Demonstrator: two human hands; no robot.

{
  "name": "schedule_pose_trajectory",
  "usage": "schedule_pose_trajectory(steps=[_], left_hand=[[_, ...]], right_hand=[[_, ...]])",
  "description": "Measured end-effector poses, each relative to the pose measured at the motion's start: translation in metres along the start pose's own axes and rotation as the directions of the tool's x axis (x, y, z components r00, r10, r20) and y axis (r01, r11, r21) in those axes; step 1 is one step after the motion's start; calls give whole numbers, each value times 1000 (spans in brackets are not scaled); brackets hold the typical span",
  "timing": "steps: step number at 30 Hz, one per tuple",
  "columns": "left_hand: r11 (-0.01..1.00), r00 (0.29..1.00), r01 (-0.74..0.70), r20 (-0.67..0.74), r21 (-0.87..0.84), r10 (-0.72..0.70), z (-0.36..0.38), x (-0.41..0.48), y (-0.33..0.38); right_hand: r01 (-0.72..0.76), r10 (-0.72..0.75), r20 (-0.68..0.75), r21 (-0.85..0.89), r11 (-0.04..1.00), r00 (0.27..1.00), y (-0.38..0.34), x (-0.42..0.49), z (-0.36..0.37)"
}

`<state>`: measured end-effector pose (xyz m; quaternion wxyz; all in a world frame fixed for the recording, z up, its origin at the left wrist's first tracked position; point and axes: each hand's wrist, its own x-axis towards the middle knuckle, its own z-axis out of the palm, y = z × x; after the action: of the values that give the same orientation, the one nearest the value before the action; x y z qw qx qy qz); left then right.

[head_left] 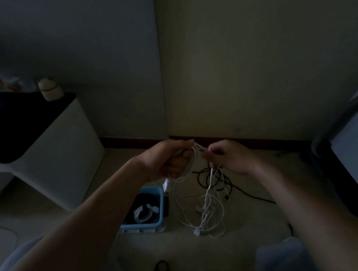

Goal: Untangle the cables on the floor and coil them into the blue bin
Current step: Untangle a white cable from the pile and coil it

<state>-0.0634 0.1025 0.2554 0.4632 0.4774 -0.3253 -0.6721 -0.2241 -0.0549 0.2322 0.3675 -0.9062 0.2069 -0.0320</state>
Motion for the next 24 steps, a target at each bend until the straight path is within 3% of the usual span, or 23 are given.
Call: schedule_pose_trajectory(steps=[4,8,12,15,17,20,24], left_hand=[[978,996,-46,61,-204,60,-3,1,-3],[935,990,-129,11,-331,140,-4,2,-3],[909,982,-190,-53,-372,183,-9,0,2],[897,980,-201,-80,-393,185,-11,-2,4],[900,980,-198,-84,-388,179,-10,-2,4],[908,980,-199,-96,-367,176,-9,-1,3],[901,976,-219,-103,-376,194,-9,-2,5]], right_hand=[[-12,12,-7,-17,1000,1000,-4,4,7],[-5,4,-15,-97,995,1000,3,9,10],[-34,24,-76,-125,992,997,4,8,16],[-29,30,-143,12,1000,989,6,8,16],[-43,47,-105,43,998,993,7,8,14],[-84,83,-42,-22,996,996,4,6,7],[-132,100,-148,-225,965,984,7,5,0]])
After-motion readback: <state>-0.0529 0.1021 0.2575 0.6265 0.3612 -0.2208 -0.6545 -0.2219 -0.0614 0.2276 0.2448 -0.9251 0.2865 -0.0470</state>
